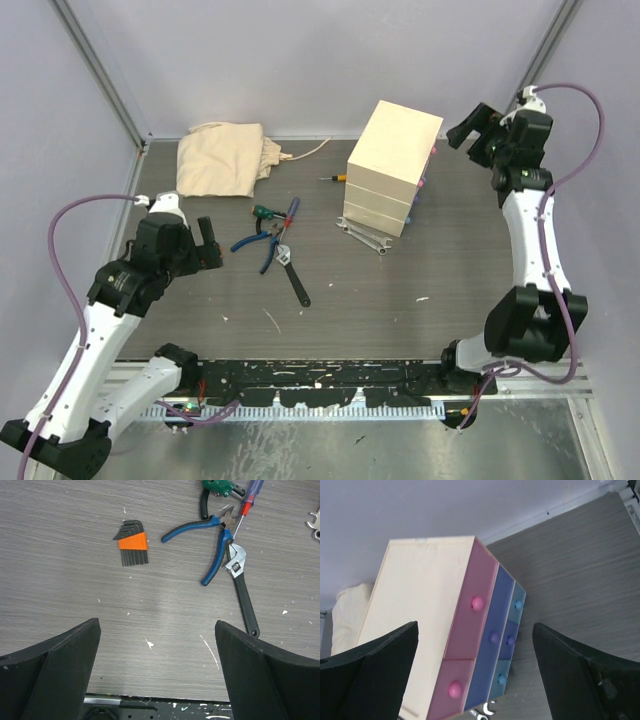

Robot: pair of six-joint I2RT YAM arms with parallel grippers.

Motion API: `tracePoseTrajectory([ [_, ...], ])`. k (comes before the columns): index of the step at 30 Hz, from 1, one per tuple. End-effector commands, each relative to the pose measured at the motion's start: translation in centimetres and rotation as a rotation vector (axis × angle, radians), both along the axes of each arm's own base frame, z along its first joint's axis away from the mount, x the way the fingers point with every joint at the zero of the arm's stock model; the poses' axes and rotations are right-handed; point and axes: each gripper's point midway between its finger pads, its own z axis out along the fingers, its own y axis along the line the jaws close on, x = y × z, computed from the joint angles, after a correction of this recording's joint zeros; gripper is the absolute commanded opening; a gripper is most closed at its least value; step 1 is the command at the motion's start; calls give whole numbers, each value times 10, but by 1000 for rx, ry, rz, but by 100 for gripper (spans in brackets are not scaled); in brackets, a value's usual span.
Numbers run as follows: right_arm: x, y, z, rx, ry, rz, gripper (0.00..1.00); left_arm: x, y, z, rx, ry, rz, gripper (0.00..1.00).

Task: Sort the tools into containers
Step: Move the storage box to the corner of the board.

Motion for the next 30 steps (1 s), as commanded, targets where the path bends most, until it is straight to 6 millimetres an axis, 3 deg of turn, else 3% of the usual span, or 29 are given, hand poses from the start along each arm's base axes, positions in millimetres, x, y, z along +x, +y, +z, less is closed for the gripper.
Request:
tracePoseTrajectory([
  [1,44,0,50,28,-157,89,100,20,-16,25,-85,-100,-14,98],
  [6,98,8,54,75,-189,197,100,38,-44,34,-182,-142,-94,98],
  [8,121,11,41,102,-173,238,100,50,-55,35,-211,-137,-103,98],
  [14,157,21,19,155,-163,348,97,87,-109,42,-239,-162,-168,98],
  [18,163,38,8,186,-160,437,95,116,-157,53,-242,-222,-208,98],
  [20,160,46,3,197,-159,472,95,137,-184,44,-227,-219,-225,98],
  [22,158,49,1,214,-166,484,95,155,-205,48,-230,-251,-238,98],
  [30,146,59,-7,256,-154,521,94,212,-263,49,-252,-306,-288,98],
])
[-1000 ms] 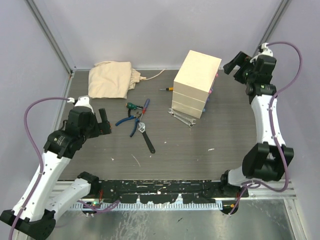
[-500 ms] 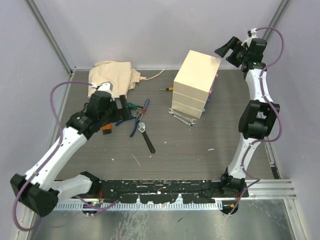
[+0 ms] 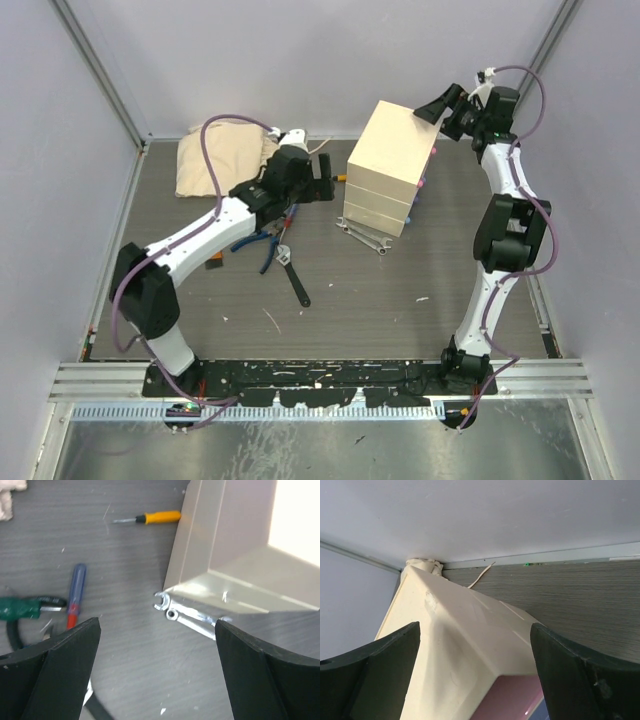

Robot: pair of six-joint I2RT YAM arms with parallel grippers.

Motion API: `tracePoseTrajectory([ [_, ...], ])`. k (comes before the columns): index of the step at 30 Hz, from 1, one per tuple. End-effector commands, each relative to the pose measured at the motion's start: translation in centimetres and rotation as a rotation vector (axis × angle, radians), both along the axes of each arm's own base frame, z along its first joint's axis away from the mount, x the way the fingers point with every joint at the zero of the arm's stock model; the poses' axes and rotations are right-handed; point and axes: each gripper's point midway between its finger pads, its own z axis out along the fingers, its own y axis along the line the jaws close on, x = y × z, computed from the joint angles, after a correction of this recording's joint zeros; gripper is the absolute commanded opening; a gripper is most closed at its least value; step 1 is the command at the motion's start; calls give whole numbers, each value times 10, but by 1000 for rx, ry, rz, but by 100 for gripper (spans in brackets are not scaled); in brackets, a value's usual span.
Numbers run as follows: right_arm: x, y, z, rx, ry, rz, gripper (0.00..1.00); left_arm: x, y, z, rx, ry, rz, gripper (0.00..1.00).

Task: Sort the tools into containers
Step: Move the storage box to the corner of the board.

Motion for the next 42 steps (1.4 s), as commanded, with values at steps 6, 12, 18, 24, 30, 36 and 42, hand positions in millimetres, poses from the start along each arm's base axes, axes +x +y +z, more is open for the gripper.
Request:
tracePoseTrajectory([
  [6,-28,17,52,8,-118,66,94,56,-50,42,-104,-157,-27,98],
  [12,-45,24,54,23,-118,91,92,69,-62,34,-87,-143,-41,98],
  [18,-67,31,51,42,-102,112,91,79,-70,35,-59,-141,-49,98],
  [24,-102,34,48,30,-88,92,91,82,-74,35,-47,-139,-64,98],
  [30,-138,39,41,38,-69,62,91,78,-84,36,-49,-132,-134,98],
  [36,-176,43,34,34,-54,17,91,63,-101,32,-50,-116,-245,98],
  [42,-215,49,28,20,-27,-20,91,39,-129,27,-39,-114,-366,98],
])
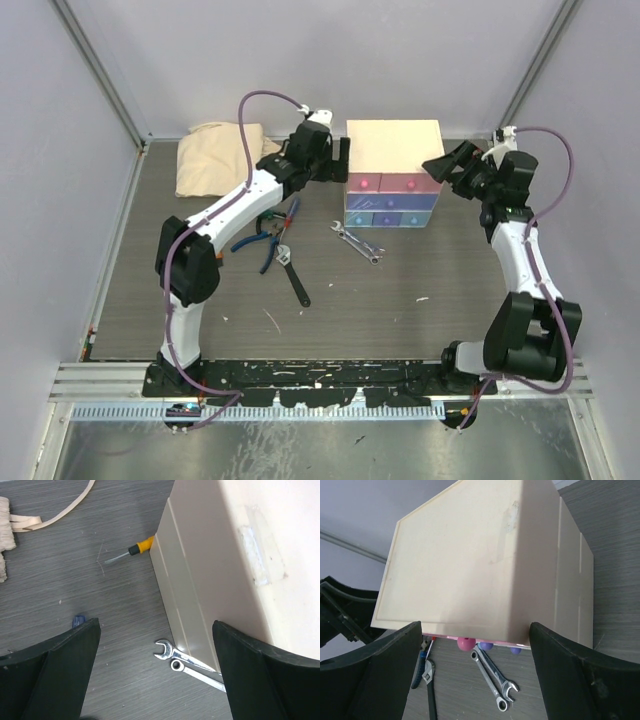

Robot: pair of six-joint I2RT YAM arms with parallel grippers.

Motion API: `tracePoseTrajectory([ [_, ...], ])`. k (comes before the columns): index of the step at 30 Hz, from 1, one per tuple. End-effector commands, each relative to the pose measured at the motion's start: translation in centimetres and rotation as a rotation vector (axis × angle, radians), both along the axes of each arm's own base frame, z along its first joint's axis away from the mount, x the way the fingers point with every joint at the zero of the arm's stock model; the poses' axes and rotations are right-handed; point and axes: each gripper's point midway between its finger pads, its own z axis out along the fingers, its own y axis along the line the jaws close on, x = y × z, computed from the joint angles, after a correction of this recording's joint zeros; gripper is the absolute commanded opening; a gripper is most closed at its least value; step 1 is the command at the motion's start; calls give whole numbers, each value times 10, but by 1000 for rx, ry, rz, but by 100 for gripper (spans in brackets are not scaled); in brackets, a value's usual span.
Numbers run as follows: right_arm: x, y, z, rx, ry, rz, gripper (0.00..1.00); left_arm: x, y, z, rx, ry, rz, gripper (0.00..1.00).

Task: Sort the tools into containers
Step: Move the storage box to the corner of the board.

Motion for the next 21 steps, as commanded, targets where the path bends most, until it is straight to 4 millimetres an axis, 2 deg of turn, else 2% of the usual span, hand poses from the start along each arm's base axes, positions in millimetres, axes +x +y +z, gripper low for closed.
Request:
tracePoseTrajectory([
  [1,-41,42,19,54,-16,124,91,-38,-82,39,-148,-64,-274,98],
  [8,-80,42,15,34,-2,79,91,-58,-120,35,-162,-55,-379,98],
  [12,-93,25,6,-28,31,-34,93,-59,-134,36,-174,-52,-392,98],
  [16,-100,1,6,-101,52,-175,95,-53,-132,34,-163,-45,-356,98],
  [21,-106,-18,24,-175,21,-267,96,-42,-110,38,-151,-49,-278,98],
])
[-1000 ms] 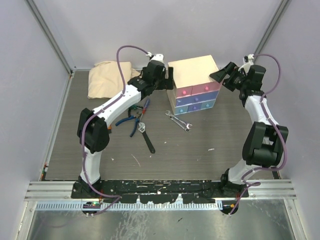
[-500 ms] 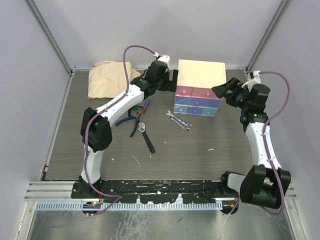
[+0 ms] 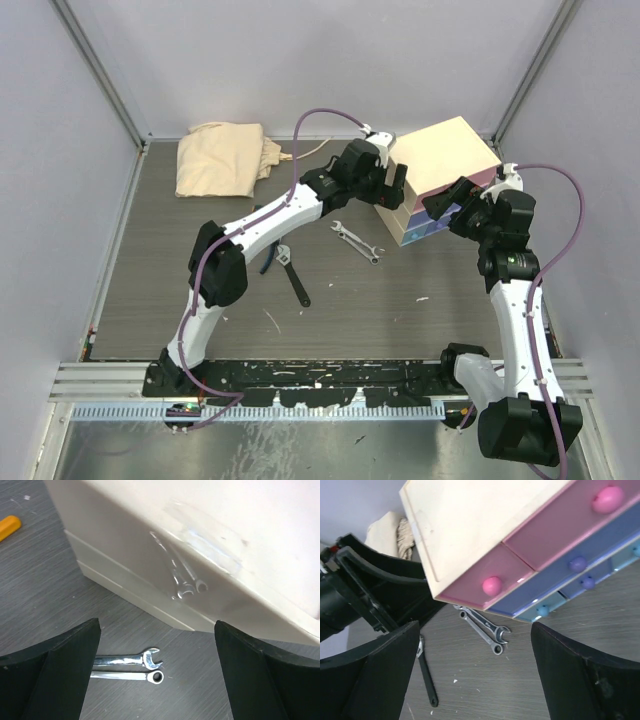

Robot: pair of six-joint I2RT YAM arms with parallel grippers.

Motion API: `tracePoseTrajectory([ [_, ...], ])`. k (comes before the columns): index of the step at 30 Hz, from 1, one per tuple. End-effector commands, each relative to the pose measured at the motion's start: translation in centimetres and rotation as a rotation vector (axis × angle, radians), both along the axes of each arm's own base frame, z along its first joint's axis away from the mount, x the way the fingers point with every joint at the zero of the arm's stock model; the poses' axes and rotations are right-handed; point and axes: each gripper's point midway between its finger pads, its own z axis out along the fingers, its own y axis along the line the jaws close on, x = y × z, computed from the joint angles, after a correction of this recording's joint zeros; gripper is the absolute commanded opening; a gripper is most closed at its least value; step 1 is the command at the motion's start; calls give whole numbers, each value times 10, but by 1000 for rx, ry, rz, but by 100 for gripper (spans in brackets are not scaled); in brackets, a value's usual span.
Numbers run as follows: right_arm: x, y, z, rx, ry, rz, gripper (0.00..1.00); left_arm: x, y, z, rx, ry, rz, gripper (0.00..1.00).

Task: Sort the tools into containers
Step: Move the storage box to the corner of the board.

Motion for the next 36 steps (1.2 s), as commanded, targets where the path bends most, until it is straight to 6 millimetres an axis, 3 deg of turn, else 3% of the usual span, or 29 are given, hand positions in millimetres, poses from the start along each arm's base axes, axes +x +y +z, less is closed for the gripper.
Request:
tracePoseTrajectory([
  [1,0,-28,31,-111,-57,-125,97,28,29,49,-82,-66,102,98],
  [5,6,-33,50,-170,-69,-121,98,24,52,62,-88,-77,135,98],
  [8,20,-40,80,-217,-107,-127,98,17,69,69,-78,-97,158,98],
  [11,41,-46,107,-261,-133,-119,97,7,86,74,-70,-111,177,98],
  [16,83,-69,129,-296,-132,-137,98,-6,102,74,-77,-108,193,98],
  [22,127,-100,119,-272,-88,-113,98,6,107,60,-45,-72,253,99],
  [28,153,-131,101,-229,-62,-102,98,34,89,58,-76,-52,272,99],
  [32,166,-140,78,-116,-46,-32,98,47,69,57,-104,-39,248,100],
  [36,171,-136,68,-58,-41,11,98,58,54,49,-117,-17,242,99],
])
